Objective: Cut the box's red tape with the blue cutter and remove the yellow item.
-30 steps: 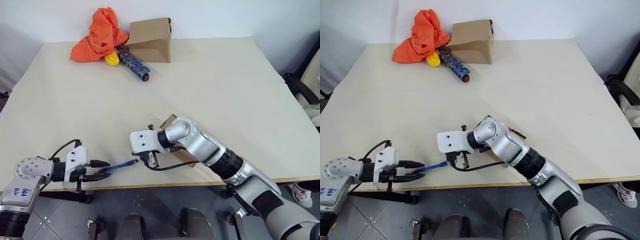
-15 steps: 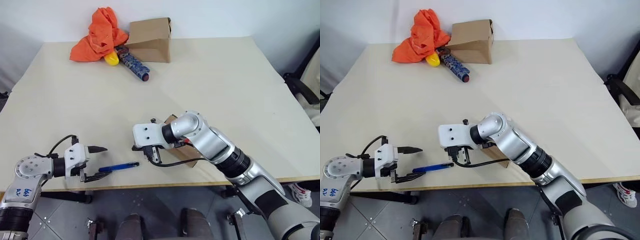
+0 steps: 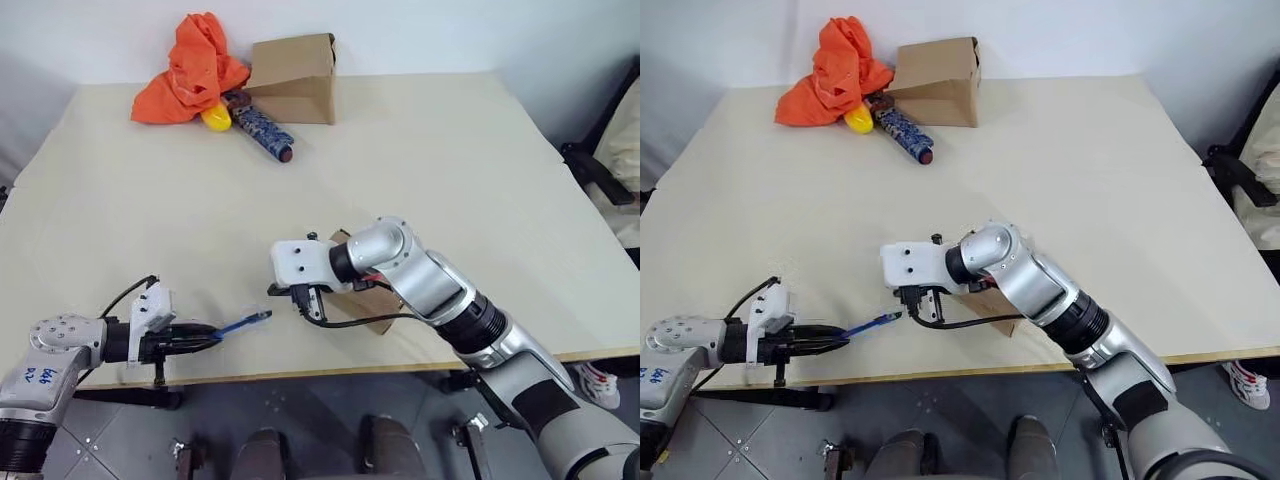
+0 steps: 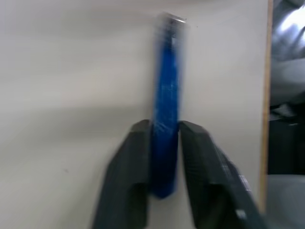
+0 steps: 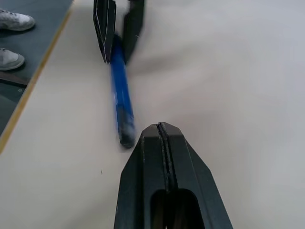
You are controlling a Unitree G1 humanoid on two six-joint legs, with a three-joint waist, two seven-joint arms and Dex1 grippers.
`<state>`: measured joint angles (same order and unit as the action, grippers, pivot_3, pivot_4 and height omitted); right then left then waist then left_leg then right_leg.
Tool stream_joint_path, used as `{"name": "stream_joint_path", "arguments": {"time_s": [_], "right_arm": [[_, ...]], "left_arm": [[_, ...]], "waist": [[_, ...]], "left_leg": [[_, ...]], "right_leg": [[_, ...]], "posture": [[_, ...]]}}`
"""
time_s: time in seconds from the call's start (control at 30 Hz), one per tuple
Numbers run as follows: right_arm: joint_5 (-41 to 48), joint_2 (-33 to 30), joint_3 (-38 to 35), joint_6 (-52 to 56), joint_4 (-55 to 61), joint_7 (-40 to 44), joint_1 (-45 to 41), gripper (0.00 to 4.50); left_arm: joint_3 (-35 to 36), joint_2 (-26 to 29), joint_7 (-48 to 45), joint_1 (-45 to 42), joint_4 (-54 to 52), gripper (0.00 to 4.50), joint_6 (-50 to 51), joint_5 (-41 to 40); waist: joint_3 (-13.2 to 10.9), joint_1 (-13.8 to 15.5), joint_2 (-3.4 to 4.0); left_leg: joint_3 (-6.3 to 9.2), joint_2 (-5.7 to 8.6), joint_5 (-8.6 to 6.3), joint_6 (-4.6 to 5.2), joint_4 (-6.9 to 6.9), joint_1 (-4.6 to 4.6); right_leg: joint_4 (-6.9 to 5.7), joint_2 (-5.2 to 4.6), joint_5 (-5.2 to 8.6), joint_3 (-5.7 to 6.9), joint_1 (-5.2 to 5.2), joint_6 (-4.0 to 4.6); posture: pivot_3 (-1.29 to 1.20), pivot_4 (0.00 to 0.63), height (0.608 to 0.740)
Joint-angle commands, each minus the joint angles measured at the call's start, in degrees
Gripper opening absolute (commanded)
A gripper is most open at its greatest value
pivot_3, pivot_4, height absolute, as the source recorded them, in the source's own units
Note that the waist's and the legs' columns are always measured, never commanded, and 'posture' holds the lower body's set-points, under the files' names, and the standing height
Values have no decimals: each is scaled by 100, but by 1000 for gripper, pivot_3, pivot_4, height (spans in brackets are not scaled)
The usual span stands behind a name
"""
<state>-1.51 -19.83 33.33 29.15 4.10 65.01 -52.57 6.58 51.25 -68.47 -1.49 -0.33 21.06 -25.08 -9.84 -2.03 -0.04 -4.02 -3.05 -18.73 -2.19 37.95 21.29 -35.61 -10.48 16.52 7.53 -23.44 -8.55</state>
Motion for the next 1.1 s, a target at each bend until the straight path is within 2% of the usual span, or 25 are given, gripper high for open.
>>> {"name": "stream_joint_path", "arguments": {"time_s": [0.03,0.27,0.33,0.43,0.53,0.67,0.87,1.1], "right_arm": [[83,-16,-155,3,240,2,-44,0],[93,-38,-203,51,247,-25,-32,0],[100,-50,-202,58,257,-25,-27,0],[127,-57,-205,80,263,-34,-24,0],[134,-66,-201,74,259,-38,-23,0],[148,-91,-206,77,264,-52,-15,0],[163,-109,-223,61,241,-75,-33,0],[178,-100,-232,36,221,-97,-43,0]], "left_arm": [[-141,113,26,201,-228,20,1044,-266],[-153,261,556,35,-416,20,2768,-581],[-201,272,730,-18,-346,684,3120,-558],[-305,291,886,-28,-258,1409,3190,-368],[-333,241,1049,24,-232,2154,2512,-18],[-156,-50,1080,294,-290,3109,541,475],[-240,-91,1066,637,-430,4427,-342,897],[-282,-254,1297,765,-395,4482,-761,1178]], "waist": [[0,-2,0],[0,-2,0],[0,3,-1],[1,16,1],[12,24,20],[33,64,55],[34,82,58],[35,96,58]], "left_leg": [[0,-1,-1,-1,0,0],[0,-2,-2,-4,-1,0],[0,-2,-2,-4,0,-1],[0,-1,-2,-4,0,-4],[-3,-1,-1,-4,1,-14],[-7,-1,6,-2,9,-17],[-6,-1,18,-1,11,-16],[-6,-1,19,0,12,-14]], "right_leg": [[0,1,0,0,0,0],[0,3,0,0,-1,0],[0,2,0,-1,0,0],[0,2,0,-2,2,0],[0,2,1,-7,7,1],[0,2,3,-11,12,7],[0,2,1,-10,14,20],[0,2,1,-10,14,20]], "posture": [[0,150,740],[0,150,740],[0,150,740],[0,150,740],[0,150,740],[0,150,740],[0,150,740],[0,150,740]]}}
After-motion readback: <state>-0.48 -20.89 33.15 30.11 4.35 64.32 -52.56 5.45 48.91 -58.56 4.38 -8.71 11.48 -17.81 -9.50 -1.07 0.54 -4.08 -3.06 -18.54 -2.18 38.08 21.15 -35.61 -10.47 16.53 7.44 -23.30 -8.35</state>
